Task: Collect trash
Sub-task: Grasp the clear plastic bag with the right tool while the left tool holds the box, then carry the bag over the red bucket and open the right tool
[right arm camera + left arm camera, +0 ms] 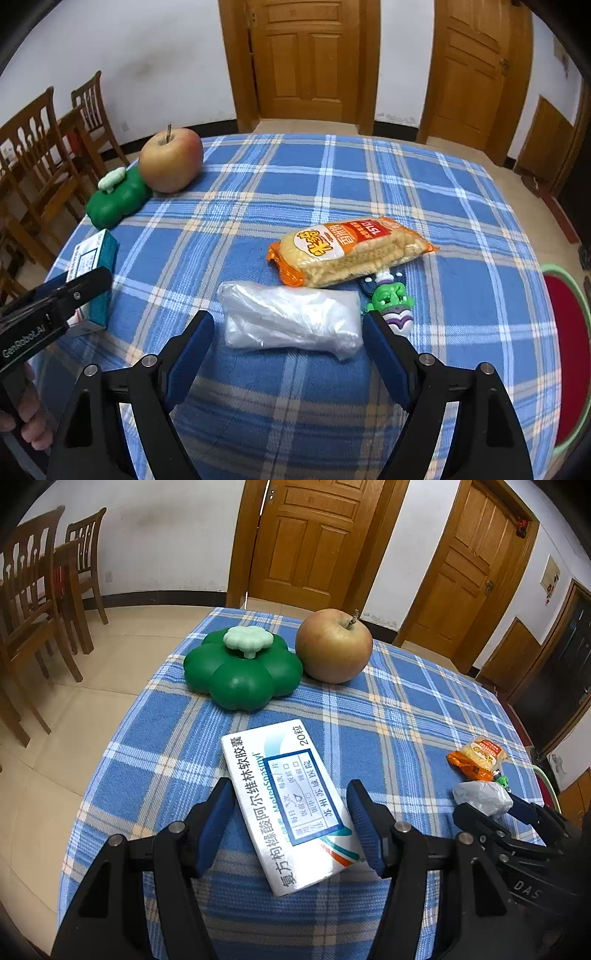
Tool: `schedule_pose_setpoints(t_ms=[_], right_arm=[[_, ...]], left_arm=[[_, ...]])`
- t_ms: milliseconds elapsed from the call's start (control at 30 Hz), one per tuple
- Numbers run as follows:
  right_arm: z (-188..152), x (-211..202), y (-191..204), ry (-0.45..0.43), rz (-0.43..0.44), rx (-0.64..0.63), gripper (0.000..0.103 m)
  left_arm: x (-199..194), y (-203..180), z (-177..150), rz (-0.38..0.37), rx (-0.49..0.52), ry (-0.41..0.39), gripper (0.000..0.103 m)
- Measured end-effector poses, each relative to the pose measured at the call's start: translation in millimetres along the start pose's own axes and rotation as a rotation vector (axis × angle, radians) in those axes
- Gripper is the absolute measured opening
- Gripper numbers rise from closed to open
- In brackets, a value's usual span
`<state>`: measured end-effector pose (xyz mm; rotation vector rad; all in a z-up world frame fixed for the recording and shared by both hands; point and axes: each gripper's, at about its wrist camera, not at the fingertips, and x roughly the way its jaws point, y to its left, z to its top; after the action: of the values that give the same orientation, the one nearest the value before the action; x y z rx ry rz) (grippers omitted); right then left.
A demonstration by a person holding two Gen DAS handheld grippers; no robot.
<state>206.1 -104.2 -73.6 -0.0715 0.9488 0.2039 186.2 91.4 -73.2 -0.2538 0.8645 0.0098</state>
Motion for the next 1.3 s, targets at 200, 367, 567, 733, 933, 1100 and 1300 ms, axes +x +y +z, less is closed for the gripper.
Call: schedule_pose_setpoints(t_ms=[200, 367, 567, 733, 933, 1100, 1300], right_arm=[[2.2, 5.3, 3.0, -0.017, -0.006, -0.013, 0.083], [-1.0, 0.5, 2.0, -0.036, -0.022, -0.011, 0.071], [-7.6, -6.9, -5.1, -0.039, 0.016, 0.029, 0.07], [-20.7, -22.5, -12.2, -0.045, 0.073, 0.084, 0.07], [-39.1, -51.2, -27.5, -0.078, 0.103, 0.145, 0.07], [-53.5, -77.7, -50.0, -0.116, 0.092, 0.197, 0.07], [-71.0, -105.5, -85.6, -0.155, 0.051, 0.278, 0.07]], left_arm=[[0.1, -0.1, 0.0, 0.0, 0.0, 0.0, 0.063], [0.1, -0.1, 0.0, 0.0, 0.0, 0.0, 0.063], [0.1, -0.3, 0.0, 0.0, 0.0, 0.0, 0.063], [0.6, -0.5, -0.4, -0.004, 0.002, 0.001, 0.063], [0.2, -8.2, -2.0, -0.01, 0.024, -0.009, 0.063], [-4.4, -23.9, -4.9, -0.021, 0.063, -0.018, 0.063], [-20.8, -53.8, -8.1, -0.072, 0.12, -0.027, 0.063]])
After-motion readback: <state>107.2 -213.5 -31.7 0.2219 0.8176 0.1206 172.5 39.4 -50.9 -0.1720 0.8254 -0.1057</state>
